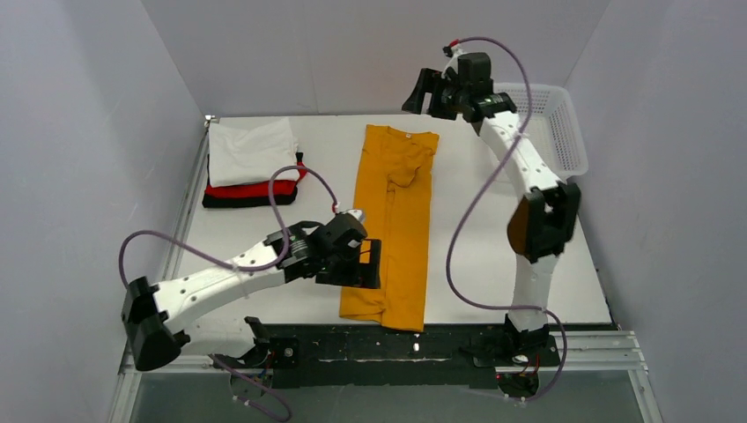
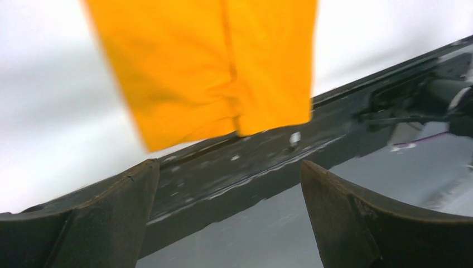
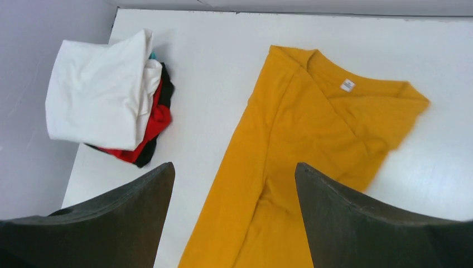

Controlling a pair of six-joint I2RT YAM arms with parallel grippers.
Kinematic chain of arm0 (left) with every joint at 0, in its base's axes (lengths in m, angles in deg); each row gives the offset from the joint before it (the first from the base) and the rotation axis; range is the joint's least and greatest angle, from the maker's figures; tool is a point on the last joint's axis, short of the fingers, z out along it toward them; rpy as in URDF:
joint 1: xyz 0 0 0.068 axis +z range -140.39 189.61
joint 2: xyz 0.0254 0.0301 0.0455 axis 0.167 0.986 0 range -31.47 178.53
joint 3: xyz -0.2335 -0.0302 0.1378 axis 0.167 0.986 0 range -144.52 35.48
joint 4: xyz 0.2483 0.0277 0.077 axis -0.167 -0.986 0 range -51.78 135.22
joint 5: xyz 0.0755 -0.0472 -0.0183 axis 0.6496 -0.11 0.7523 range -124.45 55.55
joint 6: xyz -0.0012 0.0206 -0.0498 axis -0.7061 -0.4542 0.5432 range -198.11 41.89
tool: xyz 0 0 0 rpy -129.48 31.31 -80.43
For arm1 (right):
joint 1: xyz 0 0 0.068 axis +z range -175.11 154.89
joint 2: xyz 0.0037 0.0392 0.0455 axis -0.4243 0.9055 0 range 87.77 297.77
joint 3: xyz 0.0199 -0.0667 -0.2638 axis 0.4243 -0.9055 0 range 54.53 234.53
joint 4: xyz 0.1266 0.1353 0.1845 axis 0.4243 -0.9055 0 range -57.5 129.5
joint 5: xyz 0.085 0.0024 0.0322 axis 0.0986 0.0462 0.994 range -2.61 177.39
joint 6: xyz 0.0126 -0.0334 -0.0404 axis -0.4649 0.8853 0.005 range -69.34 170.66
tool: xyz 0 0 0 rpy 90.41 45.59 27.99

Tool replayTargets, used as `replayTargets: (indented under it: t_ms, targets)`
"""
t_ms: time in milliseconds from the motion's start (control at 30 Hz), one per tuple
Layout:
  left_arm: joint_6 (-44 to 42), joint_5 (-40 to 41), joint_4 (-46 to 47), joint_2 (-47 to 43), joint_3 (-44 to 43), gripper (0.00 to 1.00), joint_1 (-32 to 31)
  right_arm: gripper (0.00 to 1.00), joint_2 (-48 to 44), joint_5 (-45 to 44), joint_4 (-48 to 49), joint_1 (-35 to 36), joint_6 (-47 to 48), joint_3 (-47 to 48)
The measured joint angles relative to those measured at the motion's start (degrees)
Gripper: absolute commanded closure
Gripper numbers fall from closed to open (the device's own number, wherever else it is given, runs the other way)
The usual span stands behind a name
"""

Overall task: Fold and stack the t-shirts
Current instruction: Rotate the tshirt 90 degrees, then grab the bottom of the folded rectangular tshirt with both arms

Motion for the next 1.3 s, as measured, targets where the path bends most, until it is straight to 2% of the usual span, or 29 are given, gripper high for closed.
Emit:
replayTargets:
  t_ms: [133,233,400,533,633,733,867,900,1000,1067,1167,1300]
  targets:
    - [-3.4,5.8,-7.8,-11.8,5.1,0.02,0.5,0.19,-20.6,-4.4,0.3,-0.2,2.0,-17.6]
    - [-5.1,6.0,-11.4,-16.4,11.5,0.02,2.8,0.20,-34.7,-6.6,-0.4,0.6,1.5,-34.3]
    - [-6.0,-0.9,-8.5,-15.0,19.1,0.05,8.8,0.22,-49.5,-12.8,-6.1,9.0,-1.6,-59.4]
    - [-6.0,-6.5,-3.9,-12.6,21.3,0.10,9.6,0.24,-58.9,-14.2,-9.7,21.6,-6.1,-73.4]
    - [-5.7,-10.1,0.4,-10.4,22.1,0.20,9.9,0.26,-65.8,-14.1,-10.5,26.2,-10.8,-81.0]
    - [-4.9,-13.5,3.9,-7.0,23.1,0.31,10.5,0.27,-68.0,-13.4,-9.6,31.6,-15.3,-86.8]
    - [-4.0,-16.8,6.6,-1.9,23.2,0.46,11.8,0.32,-64.6,-12.6,-7.3,38.8,-18.7,-89.1]
    - [-3.7,-17.4,7.0,-1.0,23.2,0.53,12.1,0.35,-63.4,-12.5,-6.0,40.2,-19.3,-89.1]
    - [-2.8,-18.6,7.6,1.4,23.2,0.62,13.1,0.42,-60.2,-12.4,-3.1,42.1,-20.1,-89.1]
    - [-2.4,-19.1,7.7,2.7,23.2,0.63,13.6,0.44,-58.4,-12.4,-2.4,42.4,-20.7,-89.1]
    - [-1.9,-19.5,7.7,3.7,23.2,0.72,13.8,0.44,-57.6,-12.1,-2.1,42.6,-21.6,-89.2]
    - [-1.0,-19.8,7.0,4.7,23.1,0.98,13.8,0.45,-58.2,-11.0,-0.5,43.5,-22.8,-91.4]
